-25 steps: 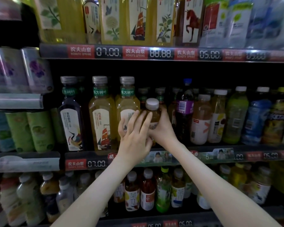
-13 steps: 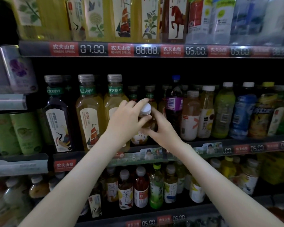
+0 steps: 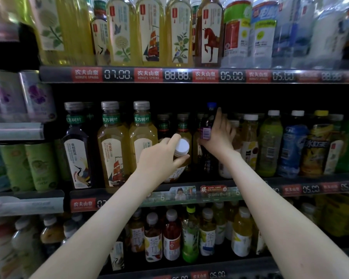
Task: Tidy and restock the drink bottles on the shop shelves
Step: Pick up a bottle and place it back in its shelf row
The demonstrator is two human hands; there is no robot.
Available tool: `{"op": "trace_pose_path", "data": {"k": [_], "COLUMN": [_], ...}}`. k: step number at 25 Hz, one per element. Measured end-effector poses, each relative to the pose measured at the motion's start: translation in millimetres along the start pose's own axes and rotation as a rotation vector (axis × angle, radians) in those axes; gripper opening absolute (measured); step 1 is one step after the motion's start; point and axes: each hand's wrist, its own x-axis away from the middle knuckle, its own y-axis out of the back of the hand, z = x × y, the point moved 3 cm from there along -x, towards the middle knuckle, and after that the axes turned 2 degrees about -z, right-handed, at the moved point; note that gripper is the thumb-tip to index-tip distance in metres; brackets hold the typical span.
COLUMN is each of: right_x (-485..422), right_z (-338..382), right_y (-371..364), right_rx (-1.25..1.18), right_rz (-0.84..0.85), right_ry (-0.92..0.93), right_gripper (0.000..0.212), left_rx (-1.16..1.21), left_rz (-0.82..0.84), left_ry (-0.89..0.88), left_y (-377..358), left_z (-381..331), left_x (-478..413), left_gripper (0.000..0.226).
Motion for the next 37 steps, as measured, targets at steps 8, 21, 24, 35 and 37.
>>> {"op": "trace_pose_path", "data": {"k": [8, 21, 24, 35, 37], "right_x": [30, 112, 142, 306, 351], "right_z": [13, 13, 2, -47, -60], "right_y": [14, 85, 87, -46, -83], "right_rx": [-0.383, -0.525, -0.559, -0.668, -0.665], "right_rz": [-0.046, -0.219, -0.028, 0.698, 0.816], "right_ry": [0.165, 0.318, 0.323, 0.041, -0.085], "right_gripper": [0.086, 0.073, 0.078, 0.057, 0.063], "left_rx": [0.167, 0.47, 0.531, 0.475, 0.433], "left_rz": [-0.109, -0.351, -0.232, 0.429, 0.562], "left_ry": [0.013, 0.107, 0.145, 0.61, 0.673], "left_y": [-3, 53, 63, 11, -12], "left_z": [-8, -40, -48, -53, -56], "left_x": [22, 57, 82, 269, 323], "left_gripper": [0.048, 0.044, 0.043, 0.037, 0.044]}}
